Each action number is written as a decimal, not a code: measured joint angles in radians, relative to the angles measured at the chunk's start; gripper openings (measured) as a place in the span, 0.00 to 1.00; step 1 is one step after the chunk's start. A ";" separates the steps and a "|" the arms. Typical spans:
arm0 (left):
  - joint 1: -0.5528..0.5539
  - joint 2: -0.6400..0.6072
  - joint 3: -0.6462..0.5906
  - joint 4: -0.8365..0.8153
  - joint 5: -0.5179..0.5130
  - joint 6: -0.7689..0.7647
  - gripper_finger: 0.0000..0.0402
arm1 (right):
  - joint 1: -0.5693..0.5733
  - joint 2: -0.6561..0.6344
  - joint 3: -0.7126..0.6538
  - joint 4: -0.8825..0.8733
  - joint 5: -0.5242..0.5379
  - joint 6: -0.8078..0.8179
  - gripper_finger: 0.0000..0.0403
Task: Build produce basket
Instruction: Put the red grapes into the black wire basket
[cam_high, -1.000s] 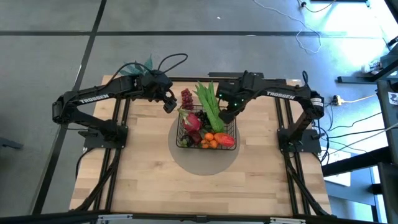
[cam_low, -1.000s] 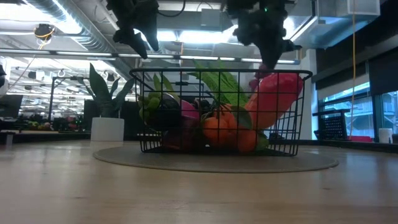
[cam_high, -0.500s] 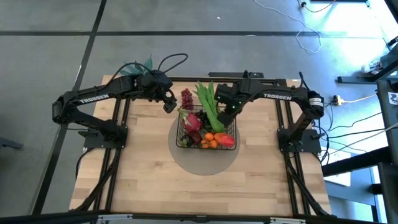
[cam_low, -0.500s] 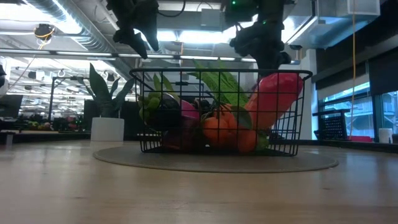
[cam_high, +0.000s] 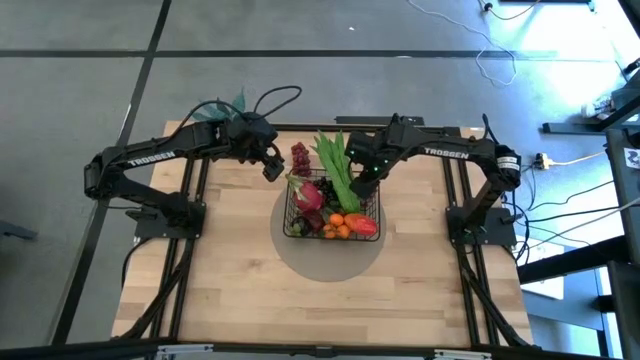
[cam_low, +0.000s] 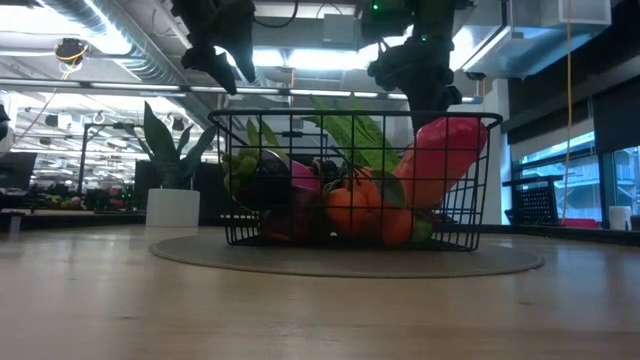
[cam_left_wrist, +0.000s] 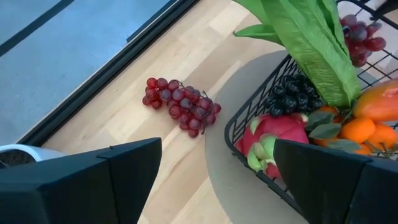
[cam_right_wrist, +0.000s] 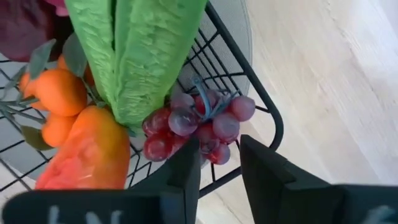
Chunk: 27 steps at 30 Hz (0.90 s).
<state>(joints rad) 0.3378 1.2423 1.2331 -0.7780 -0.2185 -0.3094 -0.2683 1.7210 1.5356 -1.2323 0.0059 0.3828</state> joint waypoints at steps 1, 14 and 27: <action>0.004 0.000 0.000 0.000 0.000 -0.006 0.74 | -0.002 0.000 0.005 -0.001 -0.002 -0.001 0.25; 0.262 0.029 0.000 0.014 0.260 0.052 0.74 | -0.025 0.000 0.219 -0.043 -0.025 -0.139 0.25; 0.382 0.261 -0.001 0.047 0.438 -0.003 0.74 | -0.086 0.000 0.379 -0.060 0.000 -0.261 0.25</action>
<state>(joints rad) 0.7197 1.5033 1.2324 -0.7308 0.2192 -0.3121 -0.3546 1.7206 1.9148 -1.2919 0.0063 0.1219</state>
